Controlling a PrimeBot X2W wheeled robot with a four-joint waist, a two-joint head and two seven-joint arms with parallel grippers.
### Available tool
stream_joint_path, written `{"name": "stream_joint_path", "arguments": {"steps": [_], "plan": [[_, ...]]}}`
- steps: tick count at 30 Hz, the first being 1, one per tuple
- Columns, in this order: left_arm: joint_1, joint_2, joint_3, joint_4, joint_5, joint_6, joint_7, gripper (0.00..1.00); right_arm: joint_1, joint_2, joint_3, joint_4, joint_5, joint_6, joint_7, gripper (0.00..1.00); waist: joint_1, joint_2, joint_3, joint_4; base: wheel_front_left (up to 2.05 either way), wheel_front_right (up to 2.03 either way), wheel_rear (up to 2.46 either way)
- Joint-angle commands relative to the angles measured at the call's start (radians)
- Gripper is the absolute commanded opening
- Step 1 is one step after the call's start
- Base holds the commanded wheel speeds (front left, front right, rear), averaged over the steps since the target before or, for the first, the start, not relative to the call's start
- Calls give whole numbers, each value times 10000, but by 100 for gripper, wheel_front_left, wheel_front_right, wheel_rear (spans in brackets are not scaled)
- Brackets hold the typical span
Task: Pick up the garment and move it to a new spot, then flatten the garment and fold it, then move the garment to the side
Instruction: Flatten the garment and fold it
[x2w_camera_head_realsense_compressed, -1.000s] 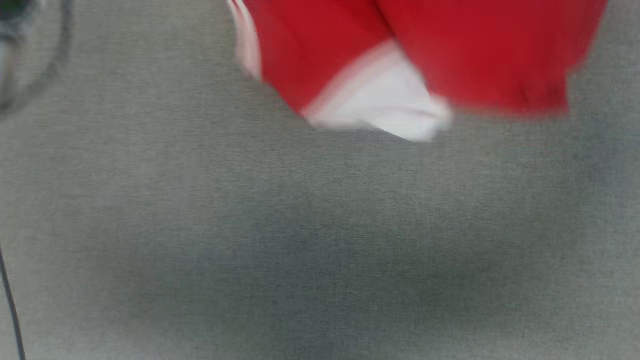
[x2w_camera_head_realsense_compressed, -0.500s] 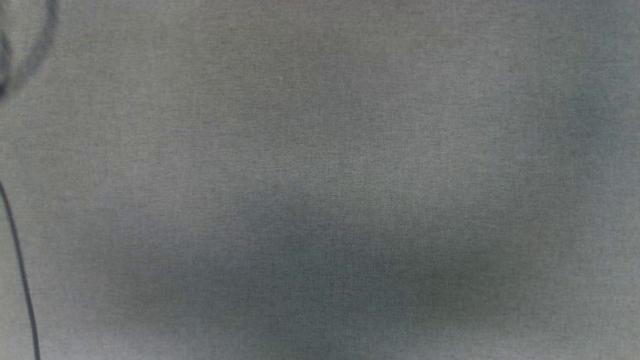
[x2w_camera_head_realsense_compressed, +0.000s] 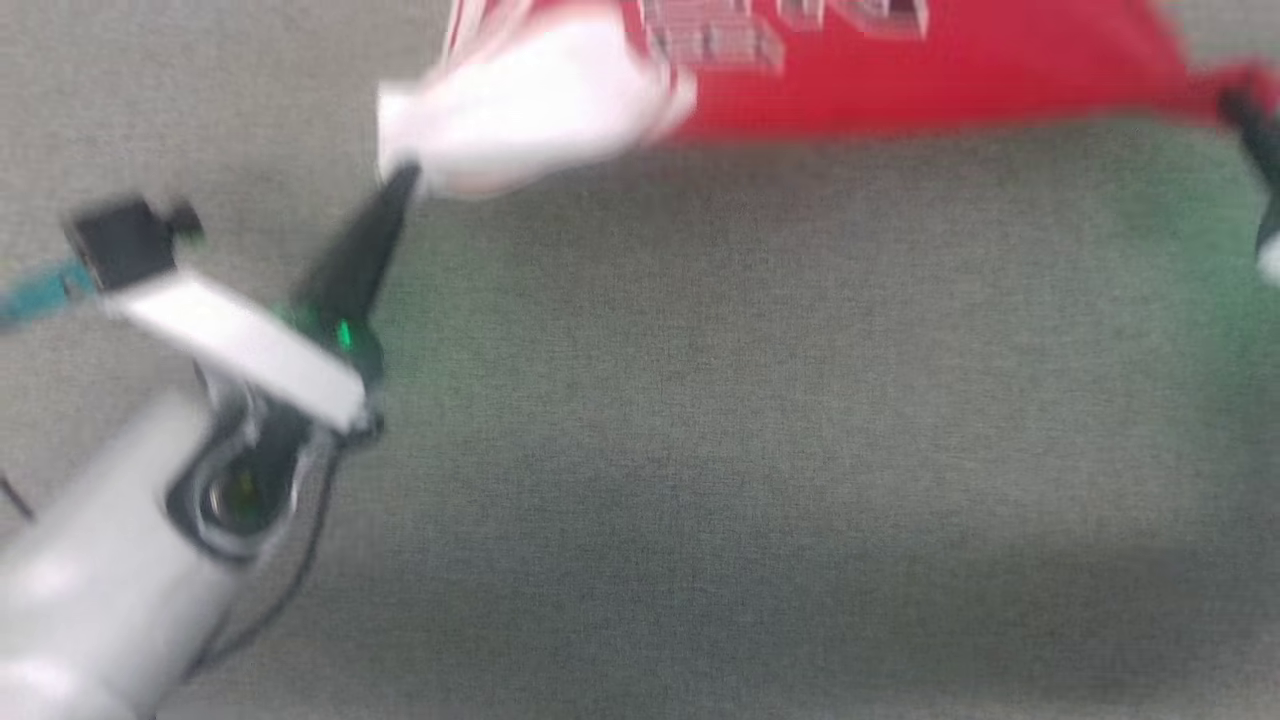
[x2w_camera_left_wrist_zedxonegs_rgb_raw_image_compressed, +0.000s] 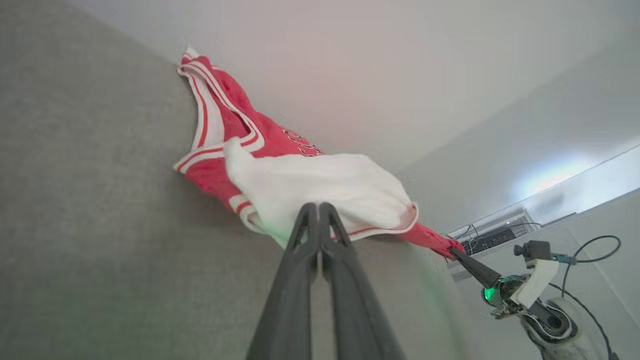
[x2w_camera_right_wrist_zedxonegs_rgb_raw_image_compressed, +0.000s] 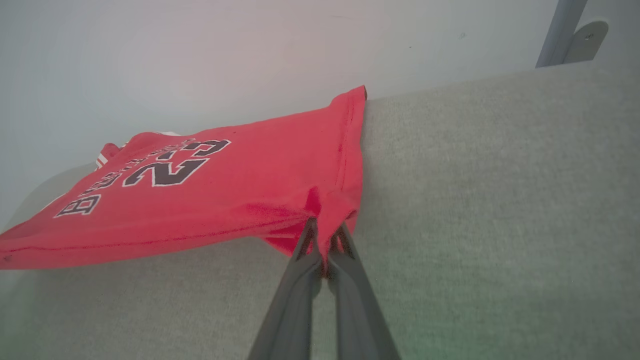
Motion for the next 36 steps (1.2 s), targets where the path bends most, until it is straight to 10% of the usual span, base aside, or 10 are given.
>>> {"name": "stream_joint_path", "arguments": {"steps": [1,22,36], "plan": [[481,119,-14,-211,126,8,-108,0,640,-86,-115,-420,181,-15,137,0,-1,0,-265,-31,0,0,0],[6523,1531,1196,-4047,1312,7,-192,0,8356,665,-3053,-6101,731,-9,3344,0,-1,0,-1359,-145,0,0,0],[4010,1262,1687,-3669,1252,7,135,0,6199,1941,-4220,-6507,-433,-9,4244,0,-1,0,-700,-212,0,0,0]]}}
